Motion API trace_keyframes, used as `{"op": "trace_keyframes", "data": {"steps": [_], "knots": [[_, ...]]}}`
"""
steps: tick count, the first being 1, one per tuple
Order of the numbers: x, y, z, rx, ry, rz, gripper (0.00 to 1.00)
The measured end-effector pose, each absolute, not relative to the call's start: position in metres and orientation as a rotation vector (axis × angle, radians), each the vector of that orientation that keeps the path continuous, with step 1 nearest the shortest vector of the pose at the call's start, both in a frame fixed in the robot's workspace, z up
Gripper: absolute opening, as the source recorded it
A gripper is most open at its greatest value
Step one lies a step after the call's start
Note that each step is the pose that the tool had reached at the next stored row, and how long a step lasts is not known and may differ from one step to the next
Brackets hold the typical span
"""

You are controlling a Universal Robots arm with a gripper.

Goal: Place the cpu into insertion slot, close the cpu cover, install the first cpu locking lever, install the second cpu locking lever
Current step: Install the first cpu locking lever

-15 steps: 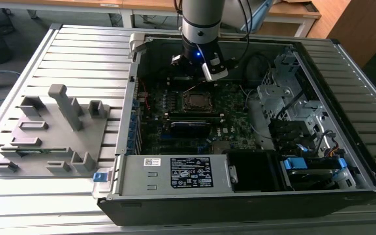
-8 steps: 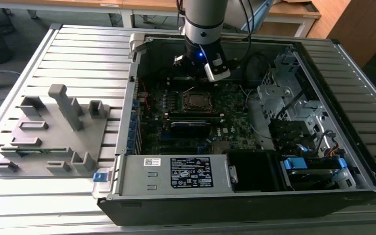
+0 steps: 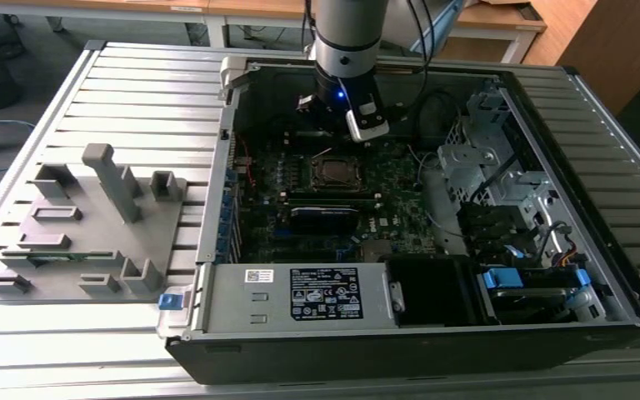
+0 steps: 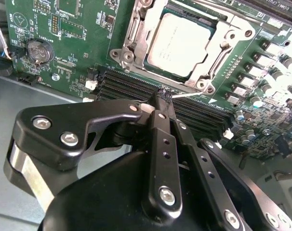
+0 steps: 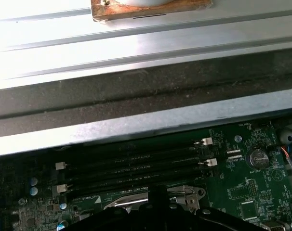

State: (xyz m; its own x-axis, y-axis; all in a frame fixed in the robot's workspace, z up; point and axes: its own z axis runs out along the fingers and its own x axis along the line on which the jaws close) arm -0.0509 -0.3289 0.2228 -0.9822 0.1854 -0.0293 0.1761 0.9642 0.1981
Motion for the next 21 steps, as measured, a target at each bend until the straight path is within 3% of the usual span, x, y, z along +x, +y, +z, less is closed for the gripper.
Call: {"op": "trace_keyframes", "data": {"steps": [21], "knots": [[-0.0474, -0.3246, 0.2157, 0.389, 3.048, 0.288, 0.11]]}}
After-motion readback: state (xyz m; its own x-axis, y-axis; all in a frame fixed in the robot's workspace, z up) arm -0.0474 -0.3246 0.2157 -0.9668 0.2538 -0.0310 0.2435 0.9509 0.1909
